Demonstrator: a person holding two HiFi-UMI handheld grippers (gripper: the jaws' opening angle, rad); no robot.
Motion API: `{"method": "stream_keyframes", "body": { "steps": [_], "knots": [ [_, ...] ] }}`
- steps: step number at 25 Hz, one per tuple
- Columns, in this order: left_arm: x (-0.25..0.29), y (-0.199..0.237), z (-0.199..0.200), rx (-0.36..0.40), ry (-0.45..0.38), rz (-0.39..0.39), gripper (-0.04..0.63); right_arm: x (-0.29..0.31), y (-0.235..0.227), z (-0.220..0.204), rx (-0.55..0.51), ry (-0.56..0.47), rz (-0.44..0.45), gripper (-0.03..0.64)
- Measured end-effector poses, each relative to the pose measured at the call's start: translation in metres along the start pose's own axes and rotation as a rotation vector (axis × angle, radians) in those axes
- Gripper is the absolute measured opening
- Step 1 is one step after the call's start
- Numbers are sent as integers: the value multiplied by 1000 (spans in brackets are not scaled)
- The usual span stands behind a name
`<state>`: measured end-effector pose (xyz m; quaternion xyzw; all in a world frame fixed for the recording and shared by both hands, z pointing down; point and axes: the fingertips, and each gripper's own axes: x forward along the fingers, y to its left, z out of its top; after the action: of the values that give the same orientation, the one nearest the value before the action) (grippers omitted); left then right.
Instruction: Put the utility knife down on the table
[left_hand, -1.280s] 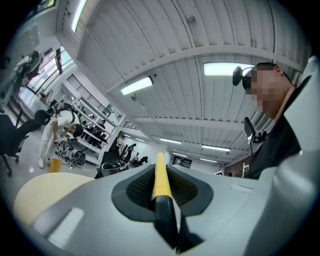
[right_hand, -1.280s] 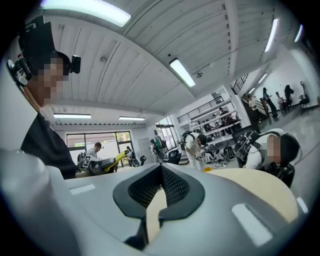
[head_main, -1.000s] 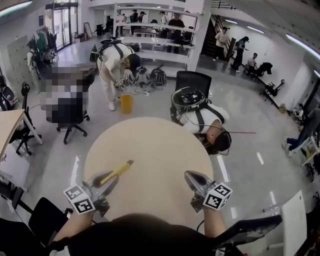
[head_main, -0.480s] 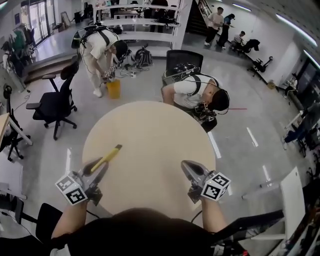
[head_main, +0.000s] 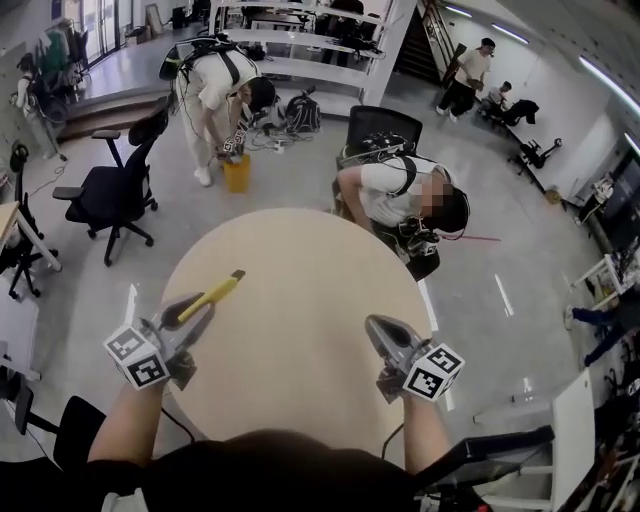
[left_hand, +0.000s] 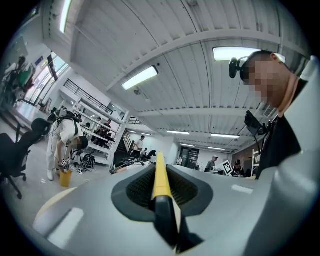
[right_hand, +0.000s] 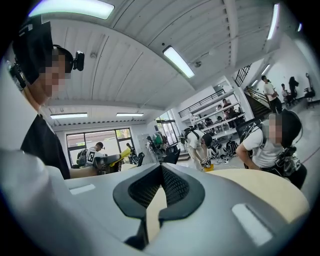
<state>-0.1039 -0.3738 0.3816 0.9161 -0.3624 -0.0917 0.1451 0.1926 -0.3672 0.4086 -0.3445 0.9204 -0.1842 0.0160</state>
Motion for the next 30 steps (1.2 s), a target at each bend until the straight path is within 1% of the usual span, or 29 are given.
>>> {"method": "stream_keyframes", "body": {
  "steps": [4,9,13,15,19,22,24,28,30],
  "knots": [
    [30,30,-6,28,24,8,67,25,-35,0,-5,9,5,15],
    [78,83,-13,61,60,14,67,64,-88,3,-12,14,-2,15],
    [122,135,-35,122,128,-4,67,98,-138,-4,-8,21,-9,15],
    [143,163,-45,138,168,-10,67,117,-160,-7,-8,26,-10,15],
    [191,220,-61,196,214,-7,67,162,-203,-11,-27,45,9,15],
    [230,257,-86,243,252,-23,67,195,-238,-23,-47,63,31,15],
    [255,278,-112,266,292,-41,67,213,-262,-34,-59,79,45,15],
    [300,311,-164,343,380,-80,67,242,-303,-59,-70,113,69,15],
    [321,327,-185,381,396,-100,67,257,-322,-75,-62,120,77,15]
  ]
}}
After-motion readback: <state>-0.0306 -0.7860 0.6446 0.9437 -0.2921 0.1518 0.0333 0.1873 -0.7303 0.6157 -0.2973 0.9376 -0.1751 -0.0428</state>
